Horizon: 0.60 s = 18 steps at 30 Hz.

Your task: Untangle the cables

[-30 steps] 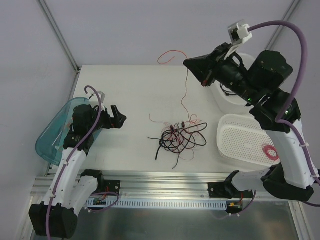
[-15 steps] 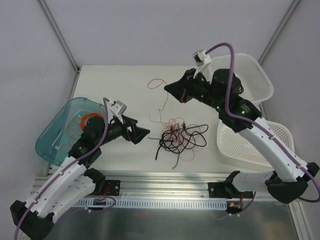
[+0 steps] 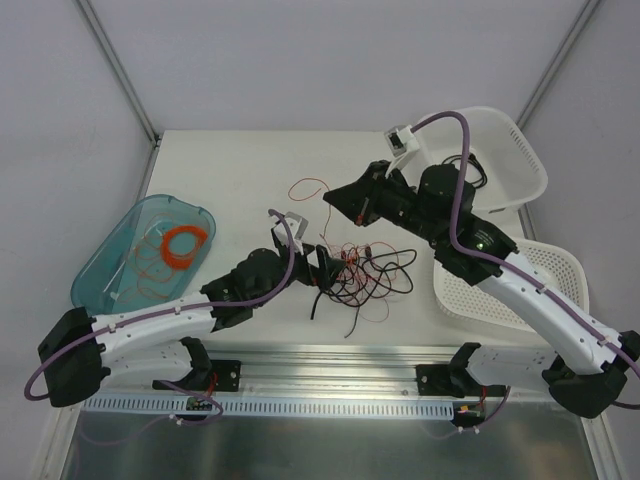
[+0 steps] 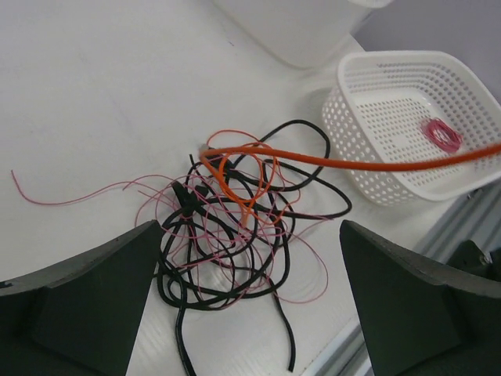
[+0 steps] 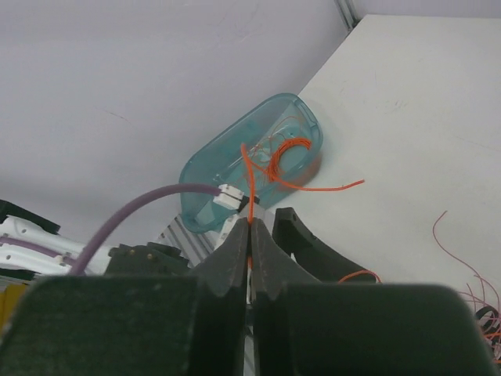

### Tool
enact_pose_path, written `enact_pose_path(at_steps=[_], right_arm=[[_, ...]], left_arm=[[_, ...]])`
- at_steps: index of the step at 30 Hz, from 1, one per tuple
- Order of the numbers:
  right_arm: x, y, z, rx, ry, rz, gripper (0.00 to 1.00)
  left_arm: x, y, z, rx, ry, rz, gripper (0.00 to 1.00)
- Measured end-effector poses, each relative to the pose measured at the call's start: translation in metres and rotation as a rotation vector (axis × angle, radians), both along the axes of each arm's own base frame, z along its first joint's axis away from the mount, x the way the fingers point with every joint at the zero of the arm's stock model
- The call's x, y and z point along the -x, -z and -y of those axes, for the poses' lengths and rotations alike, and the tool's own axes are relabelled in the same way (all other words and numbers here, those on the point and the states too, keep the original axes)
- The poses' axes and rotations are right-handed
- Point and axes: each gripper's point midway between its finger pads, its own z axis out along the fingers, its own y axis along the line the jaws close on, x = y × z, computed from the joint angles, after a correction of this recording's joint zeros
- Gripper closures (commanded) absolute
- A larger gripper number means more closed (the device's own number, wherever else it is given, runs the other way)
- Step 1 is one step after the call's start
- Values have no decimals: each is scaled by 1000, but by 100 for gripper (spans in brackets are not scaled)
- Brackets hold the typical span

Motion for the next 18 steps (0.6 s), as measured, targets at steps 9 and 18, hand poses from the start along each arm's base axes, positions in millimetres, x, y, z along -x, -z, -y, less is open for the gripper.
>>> enact_pose_path(at_steps=[9,18], right_arm=[[14,-25,18,-91,28,33,99],[15,-23,32,-95,78,39,99]], left_arm=[[-30,7,5,71,-247,16,24],[-27,12,32,115,-240,38,100]])
